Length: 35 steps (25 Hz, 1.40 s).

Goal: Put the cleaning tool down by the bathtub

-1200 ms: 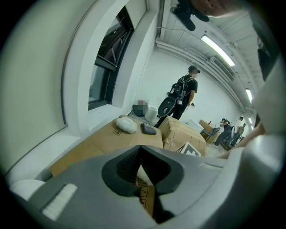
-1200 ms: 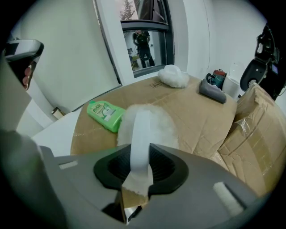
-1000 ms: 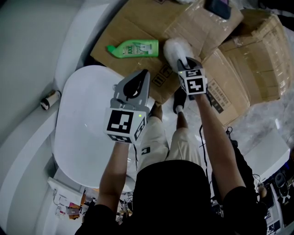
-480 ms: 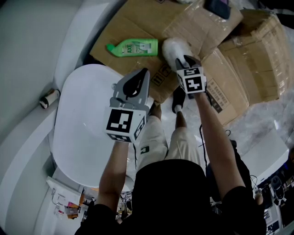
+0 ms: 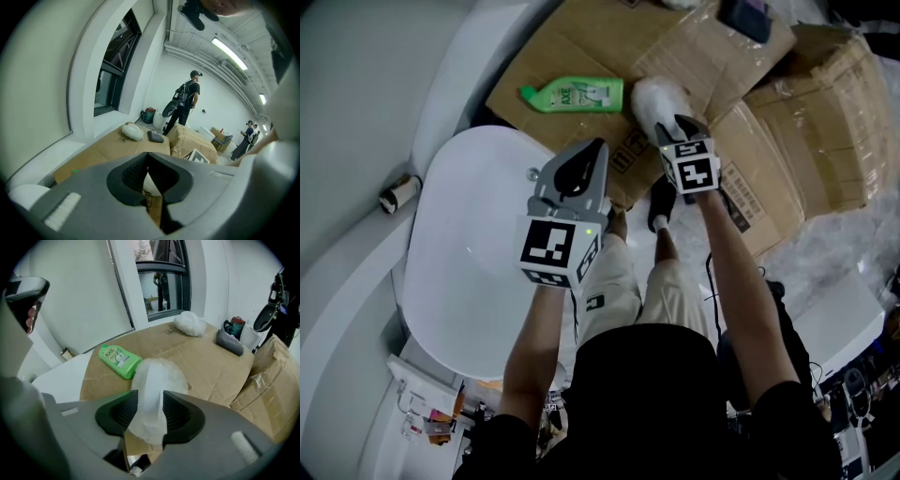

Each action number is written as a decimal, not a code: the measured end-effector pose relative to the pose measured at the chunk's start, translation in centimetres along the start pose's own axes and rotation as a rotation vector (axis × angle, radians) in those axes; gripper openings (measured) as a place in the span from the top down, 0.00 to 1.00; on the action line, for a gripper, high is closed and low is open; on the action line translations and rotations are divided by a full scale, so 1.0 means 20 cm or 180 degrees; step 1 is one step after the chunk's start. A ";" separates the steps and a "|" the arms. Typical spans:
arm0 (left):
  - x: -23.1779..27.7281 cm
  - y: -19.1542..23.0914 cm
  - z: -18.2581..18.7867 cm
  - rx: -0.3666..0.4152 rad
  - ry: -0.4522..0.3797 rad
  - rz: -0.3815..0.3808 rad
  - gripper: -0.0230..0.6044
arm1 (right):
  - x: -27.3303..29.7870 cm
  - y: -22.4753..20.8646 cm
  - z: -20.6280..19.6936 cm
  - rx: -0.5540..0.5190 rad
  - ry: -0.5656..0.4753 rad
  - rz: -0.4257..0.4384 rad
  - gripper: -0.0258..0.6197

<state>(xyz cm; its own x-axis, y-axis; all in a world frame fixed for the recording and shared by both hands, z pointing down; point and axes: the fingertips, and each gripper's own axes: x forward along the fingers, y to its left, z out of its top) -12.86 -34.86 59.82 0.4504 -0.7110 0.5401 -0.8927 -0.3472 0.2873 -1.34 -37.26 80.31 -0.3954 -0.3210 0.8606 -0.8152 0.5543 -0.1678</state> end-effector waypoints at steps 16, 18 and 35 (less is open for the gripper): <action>-0.16 -0.12 0.03 0.0002 -0.0172 0.0216 0.97 | -0.28 0.06 0.08 -0.0309 -0.0222 0.0053 0.73; -0.18 -0.15 0.03 0.0004 -0.0198 0.0253 0.97 | -0.33 0.08 0.08 -0.0359 -0.0256 0.0077 0.73; -0.46 -0.45 0.00 -0.0079 -0.0416 0.0619 0.97 | -0.84 0.18 -0.02 -0.0587 -0.0555 0.0364 0.73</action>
<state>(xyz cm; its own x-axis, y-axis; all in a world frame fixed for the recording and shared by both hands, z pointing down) -8.94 -25.17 52.21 0.2627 -0.8367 0.4806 -0.9610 -0.1821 0.2082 2.55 -29.46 65.46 -0.5603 -0.3667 0.7427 -0.6766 0.7199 -0.1550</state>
